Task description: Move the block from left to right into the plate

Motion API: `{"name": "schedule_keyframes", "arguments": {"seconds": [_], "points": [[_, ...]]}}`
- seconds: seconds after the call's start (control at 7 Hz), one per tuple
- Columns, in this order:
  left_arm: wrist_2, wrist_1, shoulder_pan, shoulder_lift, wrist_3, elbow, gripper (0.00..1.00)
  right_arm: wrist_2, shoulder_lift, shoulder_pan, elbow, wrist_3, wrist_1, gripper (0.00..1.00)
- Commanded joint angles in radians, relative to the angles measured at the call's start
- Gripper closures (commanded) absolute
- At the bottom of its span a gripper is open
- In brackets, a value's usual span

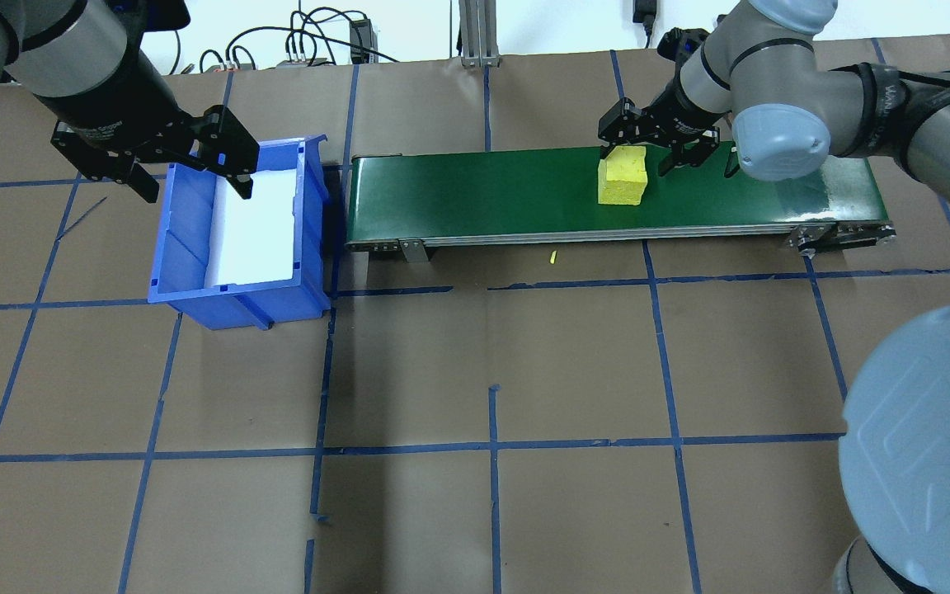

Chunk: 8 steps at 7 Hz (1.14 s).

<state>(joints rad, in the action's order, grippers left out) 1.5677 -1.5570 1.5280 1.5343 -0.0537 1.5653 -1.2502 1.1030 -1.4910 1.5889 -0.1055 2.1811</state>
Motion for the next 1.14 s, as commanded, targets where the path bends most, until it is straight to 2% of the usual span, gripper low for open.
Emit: {"name": "schedule_keyframes", "arguments": {"seconds": [0.0, 0.14, 0.29, 0.43, 0.57, 0.71, 1.0], "points": [[0.002, 0.000, 0.000, 0.000, 0.000, -0.001, 0.00, -0.017, -0.009, 0.000, 0.028, 0.029, 0.003, 0.03], [0.002, 0.000, 0.001, 0.000, 0.000, -0.001, 0.00, -0.116, -0.017, 0.002, 0.055, 0.112, 0.003, 0.14], [0.002, 0.000, 0.000, -0.002, 0.000, -0.001, 0.00, -0.199, -0.015, 0.002, 0.042, 0.160, 0.005, 0.64], [0.003, 0.000, 0.000, -0.003, 0.000, 0.001, 0.00, -0.263, 0.003, 0.003, -0.011, 0.218, -0.016, 0.82], [0.003, 0.000, 0.000, -0.003, 0.000, 0.001, 0.00, -0.367, 0.058, 0.012, -0.021, 0.427, -0.065, 0.83], [0.003, 0.000, 0.000, -0.003, 0.000, 0.001, 0.00, -0.464, 0.114, 0.084, -0.003, 0.579, -0.079, 0.83], [0.003, 0.000, 0.000, -0.003, 0.000, 0.001, 0.00, -0.497, 0.234, 0.394, 0.139, 0.903, -0.139, 0.81]]}}
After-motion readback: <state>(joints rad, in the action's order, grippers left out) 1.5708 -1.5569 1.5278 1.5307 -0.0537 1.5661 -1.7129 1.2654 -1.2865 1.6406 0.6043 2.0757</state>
